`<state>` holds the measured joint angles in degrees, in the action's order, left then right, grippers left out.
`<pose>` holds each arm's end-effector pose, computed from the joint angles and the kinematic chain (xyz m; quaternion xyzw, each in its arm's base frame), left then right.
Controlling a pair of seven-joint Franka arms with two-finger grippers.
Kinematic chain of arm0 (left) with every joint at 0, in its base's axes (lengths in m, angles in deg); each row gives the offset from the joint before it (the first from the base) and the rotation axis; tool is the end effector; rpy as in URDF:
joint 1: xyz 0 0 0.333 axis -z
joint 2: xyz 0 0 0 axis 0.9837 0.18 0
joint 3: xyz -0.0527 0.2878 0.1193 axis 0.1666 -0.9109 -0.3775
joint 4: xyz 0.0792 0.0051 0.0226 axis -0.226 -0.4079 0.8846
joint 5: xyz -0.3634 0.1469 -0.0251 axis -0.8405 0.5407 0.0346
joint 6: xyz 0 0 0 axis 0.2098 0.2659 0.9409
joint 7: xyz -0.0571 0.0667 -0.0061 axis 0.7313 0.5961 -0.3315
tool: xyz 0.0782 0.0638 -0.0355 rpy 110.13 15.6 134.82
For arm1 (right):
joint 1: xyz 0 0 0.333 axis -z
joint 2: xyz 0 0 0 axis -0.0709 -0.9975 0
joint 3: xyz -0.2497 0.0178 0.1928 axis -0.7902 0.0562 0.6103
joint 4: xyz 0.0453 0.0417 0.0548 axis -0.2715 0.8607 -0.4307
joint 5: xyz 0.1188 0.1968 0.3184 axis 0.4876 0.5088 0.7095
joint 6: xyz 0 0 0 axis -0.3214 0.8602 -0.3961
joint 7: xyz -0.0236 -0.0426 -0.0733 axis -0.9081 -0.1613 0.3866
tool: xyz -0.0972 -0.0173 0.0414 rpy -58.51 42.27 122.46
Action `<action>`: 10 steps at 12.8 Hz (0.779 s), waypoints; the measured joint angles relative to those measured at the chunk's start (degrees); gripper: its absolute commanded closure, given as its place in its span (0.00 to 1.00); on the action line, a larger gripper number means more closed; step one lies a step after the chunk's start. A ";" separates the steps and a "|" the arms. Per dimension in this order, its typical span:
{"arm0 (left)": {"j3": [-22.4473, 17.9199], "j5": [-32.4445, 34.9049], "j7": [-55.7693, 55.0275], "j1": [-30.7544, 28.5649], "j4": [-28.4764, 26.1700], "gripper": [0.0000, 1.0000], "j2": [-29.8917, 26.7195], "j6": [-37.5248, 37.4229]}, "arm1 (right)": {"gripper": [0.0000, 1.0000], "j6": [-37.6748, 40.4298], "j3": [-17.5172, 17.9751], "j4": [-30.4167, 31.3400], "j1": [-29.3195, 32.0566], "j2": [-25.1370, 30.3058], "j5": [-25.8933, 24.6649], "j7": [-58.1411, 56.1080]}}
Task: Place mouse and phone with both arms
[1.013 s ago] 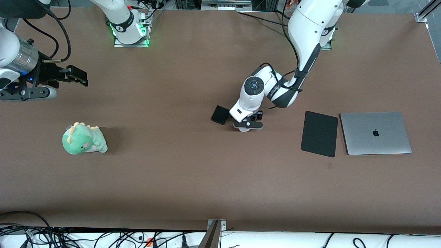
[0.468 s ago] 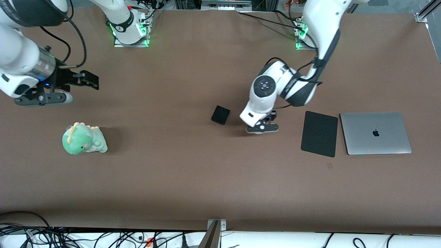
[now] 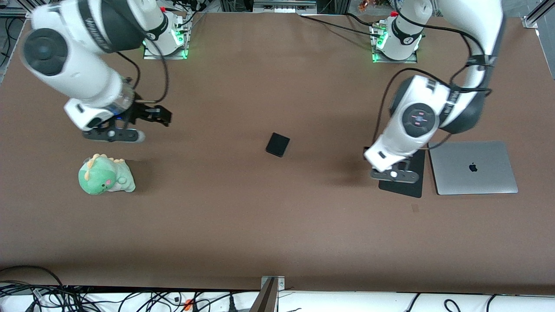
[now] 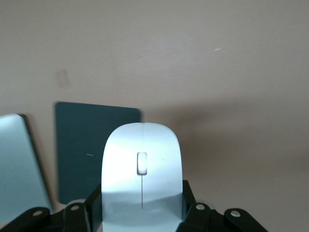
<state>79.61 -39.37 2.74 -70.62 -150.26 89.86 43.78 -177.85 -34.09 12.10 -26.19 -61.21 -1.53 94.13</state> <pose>0.6186 -0.1608 0.3436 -0.9941 0.0853 0.0441 0.0498 0.5602 0.2185 0.4892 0.9983 -0.0439 -0.0394 0.0007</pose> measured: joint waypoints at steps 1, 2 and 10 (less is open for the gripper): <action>-0.02 0.00 3.68 -1.89 -0.38 0.67 0.03 0.04 | 0.00 -4.01 0.85 2.03 -1.62 -0.64 0.02 3.95; -0.02 0.00 6.79 -3.65 -0.89 0.67 0.03 0.25 | 0.00 -8.30 1.25 3.70 -3.96 -2.11 0.02 8.67; 0.26 -0.01 19.97 -12.59 -15.92 0.64 4.22 24.37 | 0.00 -36.32 1.58 2.64 -19.82 -24.19 -0.09 37.25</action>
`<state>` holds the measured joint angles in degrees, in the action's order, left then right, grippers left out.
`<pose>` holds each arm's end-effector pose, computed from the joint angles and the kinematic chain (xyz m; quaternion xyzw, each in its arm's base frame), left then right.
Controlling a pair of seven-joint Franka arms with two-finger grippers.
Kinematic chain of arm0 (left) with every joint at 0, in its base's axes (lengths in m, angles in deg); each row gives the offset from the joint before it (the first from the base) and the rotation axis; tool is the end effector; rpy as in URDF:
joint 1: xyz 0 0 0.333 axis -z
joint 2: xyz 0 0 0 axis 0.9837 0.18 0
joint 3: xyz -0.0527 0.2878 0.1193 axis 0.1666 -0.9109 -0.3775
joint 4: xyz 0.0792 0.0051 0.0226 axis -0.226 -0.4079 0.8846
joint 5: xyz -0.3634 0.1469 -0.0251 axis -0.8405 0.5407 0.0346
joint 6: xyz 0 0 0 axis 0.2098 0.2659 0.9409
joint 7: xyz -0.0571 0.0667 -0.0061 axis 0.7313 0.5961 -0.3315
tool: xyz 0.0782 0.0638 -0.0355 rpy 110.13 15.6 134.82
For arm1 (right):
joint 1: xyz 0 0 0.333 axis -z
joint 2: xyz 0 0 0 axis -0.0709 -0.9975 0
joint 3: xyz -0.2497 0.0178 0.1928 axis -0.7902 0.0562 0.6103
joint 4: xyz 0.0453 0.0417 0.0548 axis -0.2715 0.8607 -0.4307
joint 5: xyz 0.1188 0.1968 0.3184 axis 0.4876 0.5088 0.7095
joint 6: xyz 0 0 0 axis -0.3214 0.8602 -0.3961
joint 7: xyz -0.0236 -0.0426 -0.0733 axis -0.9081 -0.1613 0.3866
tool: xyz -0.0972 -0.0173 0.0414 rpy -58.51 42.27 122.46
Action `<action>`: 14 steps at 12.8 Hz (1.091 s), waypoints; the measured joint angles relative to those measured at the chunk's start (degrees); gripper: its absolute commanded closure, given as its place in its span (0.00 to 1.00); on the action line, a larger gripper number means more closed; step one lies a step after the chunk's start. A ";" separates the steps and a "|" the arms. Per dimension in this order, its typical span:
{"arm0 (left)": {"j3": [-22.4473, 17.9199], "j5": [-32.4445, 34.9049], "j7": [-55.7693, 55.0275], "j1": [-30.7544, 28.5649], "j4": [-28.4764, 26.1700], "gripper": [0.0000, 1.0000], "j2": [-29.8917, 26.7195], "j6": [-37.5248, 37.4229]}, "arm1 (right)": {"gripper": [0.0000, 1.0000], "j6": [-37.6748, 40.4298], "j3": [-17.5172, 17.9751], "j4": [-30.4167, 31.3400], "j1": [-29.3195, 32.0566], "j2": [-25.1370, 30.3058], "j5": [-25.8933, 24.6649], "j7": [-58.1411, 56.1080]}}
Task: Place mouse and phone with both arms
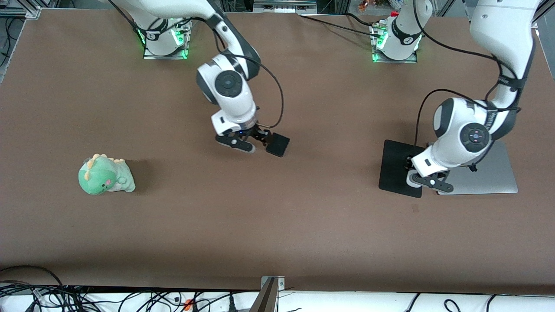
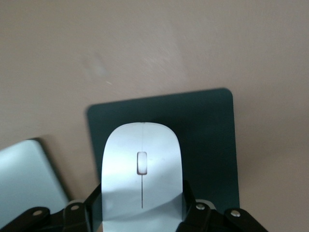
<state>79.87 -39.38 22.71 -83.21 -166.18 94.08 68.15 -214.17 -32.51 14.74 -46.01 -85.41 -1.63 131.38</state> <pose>0.5957 -0.0352 0.2163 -0.9853 0.1692 0.0170 0.0154 0.4985 0.4543 0.2508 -0.9808 0.1890 -0.0176 0.0447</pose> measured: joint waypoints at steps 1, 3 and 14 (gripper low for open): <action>0.10 0.00 0.00 0.00 -1.11 0.50 0.57 1.21 | 0.00 -0.53 -0.02 -2.34 -1.16 -2.68 -0.02 2.38; 0.17 0.00 0.00 0.00 -2.01 0.00 1.12 2.10 | 0.00 -0.54 -0.08 -6.94 -3.15 -7.06 -0.28 5.61; 1.45 -0.02 0.00 0.16 12.46 0.00 -5.62 -21.23 | 0.00 -1.70 -0.26 -8.96 -5.68 -12.27 -0.92 8.23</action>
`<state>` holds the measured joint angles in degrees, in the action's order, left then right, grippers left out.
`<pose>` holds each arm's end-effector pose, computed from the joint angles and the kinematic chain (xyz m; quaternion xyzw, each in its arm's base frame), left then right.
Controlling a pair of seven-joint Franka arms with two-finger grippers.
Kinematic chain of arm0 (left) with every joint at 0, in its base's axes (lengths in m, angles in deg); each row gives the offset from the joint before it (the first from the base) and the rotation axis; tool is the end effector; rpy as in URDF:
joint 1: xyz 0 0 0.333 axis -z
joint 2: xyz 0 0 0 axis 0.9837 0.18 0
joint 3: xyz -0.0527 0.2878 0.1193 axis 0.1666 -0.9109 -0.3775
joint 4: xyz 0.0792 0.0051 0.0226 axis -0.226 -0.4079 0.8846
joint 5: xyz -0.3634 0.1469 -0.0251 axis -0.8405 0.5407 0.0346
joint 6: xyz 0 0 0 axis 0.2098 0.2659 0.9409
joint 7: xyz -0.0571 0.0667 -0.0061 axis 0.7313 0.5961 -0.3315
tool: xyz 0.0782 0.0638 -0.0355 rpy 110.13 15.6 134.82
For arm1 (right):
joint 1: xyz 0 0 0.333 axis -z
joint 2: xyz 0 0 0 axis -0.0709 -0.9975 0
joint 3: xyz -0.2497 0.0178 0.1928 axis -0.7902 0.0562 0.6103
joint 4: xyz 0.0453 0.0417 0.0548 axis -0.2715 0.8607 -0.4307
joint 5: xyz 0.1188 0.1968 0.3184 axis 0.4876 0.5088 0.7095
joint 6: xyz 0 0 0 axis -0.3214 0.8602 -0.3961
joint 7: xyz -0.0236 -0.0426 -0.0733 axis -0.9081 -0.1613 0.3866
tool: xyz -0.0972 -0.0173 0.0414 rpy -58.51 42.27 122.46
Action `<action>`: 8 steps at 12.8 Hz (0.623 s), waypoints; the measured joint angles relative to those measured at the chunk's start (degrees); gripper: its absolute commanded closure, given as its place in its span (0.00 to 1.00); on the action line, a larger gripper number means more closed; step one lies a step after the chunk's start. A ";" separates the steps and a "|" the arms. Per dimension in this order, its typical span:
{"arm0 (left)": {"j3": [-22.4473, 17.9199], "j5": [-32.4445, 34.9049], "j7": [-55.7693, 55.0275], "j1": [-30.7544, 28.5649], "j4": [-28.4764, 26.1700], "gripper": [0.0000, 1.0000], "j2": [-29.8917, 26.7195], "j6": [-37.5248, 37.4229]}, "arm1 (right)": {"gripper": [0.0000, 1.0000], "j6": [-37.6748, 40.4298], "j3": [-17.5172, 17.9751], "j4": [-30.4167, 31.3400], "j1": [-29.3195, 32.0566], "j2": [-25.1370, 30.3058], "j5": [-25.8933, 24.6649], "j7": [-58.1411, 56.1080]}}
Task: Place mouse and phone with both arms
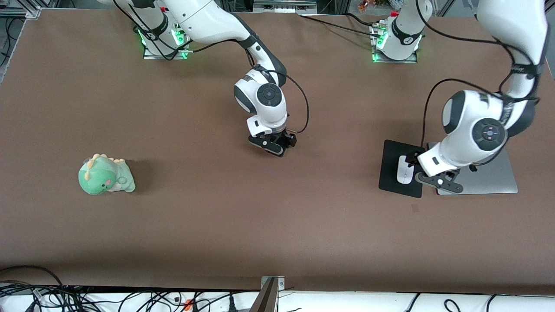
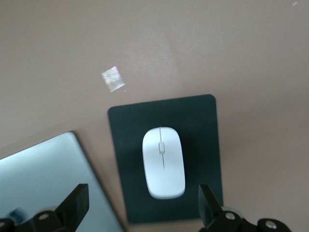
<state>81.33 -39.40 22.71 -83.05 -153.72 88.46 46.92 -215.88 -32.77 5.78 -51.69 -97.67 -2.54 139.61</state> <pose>0.6282 -0.0430 0.3373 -0.9844 0.1674 0.0452 0.0311 0.4708 0.5188 0.1729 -0.9777 0.2075 -0.0109 0.0311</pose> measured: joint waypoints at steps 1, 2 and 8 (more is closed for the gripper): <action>0.21 -0.05 0.00 0.23 2.87 0.00 -0.73 -4.37 | 0.00 -0.27 0.00 -0.04 -0.10 -0.27 0.00 0.02; 0.30 -0.09 -0.03 0.58 5.26 0.00 -1.48 -8.03 | 0.00 -0.40 -0.01 -0.04 -0.15 -0.40 0.00 0.04; 0.46 -0.14 -0.10 3.00 18.52 0.00 -3.77 -24.63 | 0.67 -0.21 -0.14 -0.16 -0.19 -0.12 -0.77 -0.57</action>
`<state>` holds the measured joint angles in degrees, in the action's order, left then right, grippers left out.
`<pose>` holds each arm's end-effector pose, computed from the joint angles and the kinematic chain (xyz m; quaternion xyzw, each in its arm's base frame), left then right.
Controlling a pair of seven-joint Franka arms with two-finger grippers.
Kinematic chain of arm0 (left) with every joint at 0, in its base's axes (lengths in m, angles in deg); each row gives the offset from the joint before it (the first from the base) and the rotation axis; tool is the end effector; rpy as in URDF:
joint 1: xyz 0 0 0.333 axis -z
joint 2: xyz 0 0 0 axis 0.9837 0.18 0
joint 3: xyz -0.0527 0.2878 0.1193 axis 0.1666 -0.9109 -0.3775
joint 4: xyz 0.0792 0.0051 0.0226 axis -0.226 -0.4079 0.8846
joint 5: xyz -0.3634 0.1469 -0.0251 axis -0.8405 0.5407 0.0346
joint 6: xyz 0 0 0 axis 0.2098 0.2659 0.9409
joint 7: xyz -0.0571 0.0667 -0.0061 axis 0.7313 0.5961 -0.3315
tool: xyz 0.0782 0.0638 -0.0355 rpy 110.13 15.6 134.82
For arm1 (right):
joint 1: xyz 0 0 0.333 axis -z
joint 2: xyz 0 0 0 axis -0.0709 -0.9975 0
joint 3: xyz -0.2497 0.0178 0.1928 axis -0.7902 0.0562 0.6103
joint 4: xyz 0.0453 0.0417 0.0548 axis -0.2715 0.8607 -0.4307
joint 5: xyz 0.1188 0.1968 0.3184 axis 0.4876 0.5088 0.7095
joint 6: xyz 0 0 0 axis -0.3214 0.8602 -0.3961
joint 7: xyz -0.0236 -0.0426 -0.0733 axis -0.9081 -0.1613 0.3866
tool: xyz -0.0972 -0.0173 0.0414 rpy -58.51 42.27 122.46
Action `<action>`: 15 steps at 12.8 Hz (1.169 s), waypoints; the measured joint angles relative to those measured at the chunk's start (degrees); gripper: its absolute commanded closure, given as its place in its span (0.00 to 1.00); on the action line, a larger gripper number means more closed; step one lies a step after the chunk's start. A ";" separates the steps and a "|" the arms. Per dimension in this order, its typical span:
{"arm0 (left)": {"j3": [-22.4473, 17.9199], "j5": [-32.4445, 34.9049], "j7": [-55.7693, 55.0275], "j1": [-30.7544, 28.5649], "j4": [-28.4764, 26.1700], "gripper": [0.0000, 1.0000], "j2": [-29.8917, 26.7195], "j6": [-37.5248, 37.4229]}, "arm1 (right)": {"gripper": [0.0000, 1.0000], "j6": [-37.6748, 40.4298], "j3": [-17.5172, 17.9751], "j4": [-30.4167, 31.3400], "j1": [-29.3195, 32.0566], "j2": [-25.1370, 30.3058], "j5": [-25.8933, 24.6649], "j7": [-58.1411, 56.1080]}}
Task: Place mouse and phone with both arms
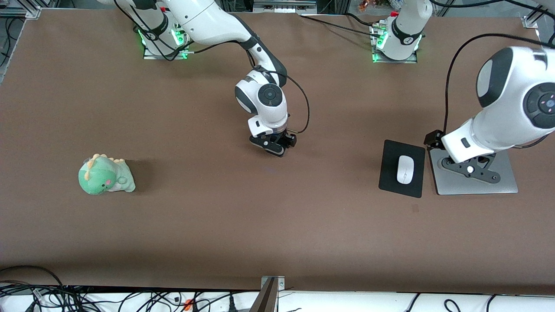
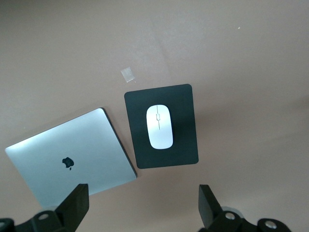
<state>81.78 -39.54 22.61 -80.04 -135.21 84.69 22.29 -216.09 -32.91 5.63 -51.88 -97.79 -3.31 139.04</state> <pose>0.6326 -0.0699 0.4948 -0.9821 0.1712 0.0657 0.0442 0.4708 0.5200 0.1728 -0.9798 0.1969 -0.0167 0.0301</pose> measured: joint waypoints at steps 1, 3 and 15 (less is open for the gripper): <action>0.00 0.00 -0.09 0.09 0.93 0.00 -0.30 -0.66 | 0.67 0.07 -0.20 -0.01 0.02 -0.01 -0.14 -1.35; -0.01 -0.01 -1.25 0.17 1.80 0.00 -0.94 -1.77 | 0.67 3.19 -1.18 -0.70 0.67 0.14 -0.16 -5.66; -0.99 -0.03 -3.30 1.58 4.00 0.00 -1.72 -4.77 | 0.64 17.17 -6.87 10.13 27.17 13.05 -0.15 -59.56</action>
<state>80.79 -39.57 19.31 -78.46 -131.20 82.97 17.52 -198.92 -39.78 15.76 -24.71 -84.74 -3.46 79.48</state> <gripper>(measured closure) 0.000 0.203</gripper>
